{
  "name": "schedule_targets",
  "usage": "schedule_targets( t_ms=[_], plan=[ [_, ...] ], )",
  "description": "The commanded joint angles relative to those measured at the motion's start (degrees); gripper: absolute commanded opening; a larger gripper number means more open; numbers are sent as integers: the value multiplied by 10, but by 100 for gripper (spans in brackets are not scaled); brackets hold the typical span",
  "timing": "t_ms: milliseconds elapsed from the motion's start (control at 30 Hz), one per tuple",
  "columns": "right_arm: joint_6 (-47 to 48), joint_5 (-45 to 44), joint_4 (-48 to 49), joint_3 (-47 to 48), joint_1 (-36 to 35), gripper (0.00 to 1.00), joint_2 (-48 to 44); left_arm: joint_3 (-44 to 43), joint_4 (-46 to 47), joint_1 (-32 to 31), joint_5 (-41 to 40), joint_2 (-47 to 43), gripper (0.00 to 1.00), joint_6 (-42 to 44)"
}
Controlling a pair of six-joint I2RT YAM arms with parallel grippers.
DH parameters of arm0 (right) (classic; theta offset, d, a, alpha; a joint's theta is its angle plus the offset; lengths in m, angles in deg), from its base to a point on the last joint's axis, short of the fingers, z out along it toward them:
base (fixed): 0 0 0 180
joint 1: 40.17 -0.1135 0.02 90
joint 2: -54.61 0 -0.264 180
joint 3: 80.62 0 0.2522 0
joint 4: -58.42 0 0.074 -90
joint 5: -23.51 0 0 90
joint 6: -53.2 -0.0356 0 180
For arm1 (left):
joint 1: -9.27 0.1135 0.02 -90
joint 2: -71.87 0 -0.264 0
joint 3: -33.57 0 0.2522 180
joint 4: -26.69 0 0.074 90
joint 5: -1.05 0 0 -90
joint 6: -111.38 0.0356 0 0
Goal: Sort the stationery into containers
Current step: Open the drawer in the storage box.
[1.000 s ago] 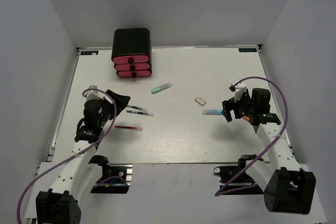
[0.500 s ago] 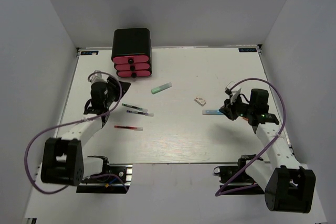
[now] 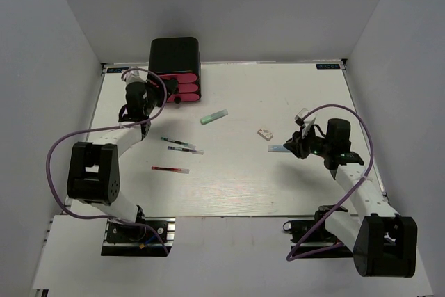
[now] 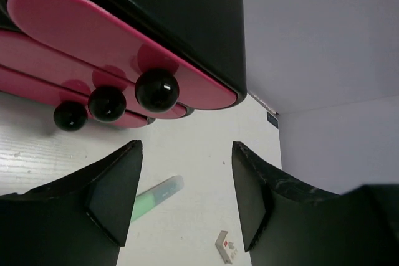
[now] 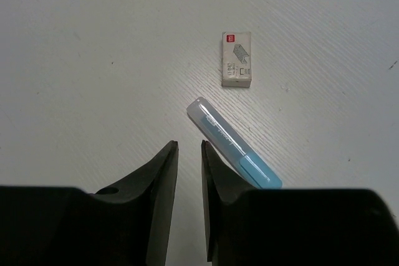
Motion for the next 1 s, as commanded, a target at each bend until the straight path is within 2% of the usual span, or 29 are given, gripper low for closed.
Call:
schedule_targets(
  t_ms=[0, 67, 567, 667, 800, 967],
  plan=[
    [-17, 11, 38, 2, -4, 28, 11, -36, 9, 3, 7, 17, 69, 22],
    [-18, 9, 37, 8, -6, 28, 15, -51, 3, 3, 7, 29, 66, 23],
    [-7, 4, 38, 24, -5, 28, 42, -113, -32, 14, -11, 92, 66, 56],
    [-6, 4, 39, 23, -4, 28, 46, -124, -32, 19, -11, 107, 62, 56],
    [-4, 5, 37, 23, -5, 28, 48, -138, -32, 19, -11, 120, 54, 56],
    [2, 4, 37, 27, -4, 27, 52, -131, -25, 19, -5, 126, 33, 56]
  ],
)
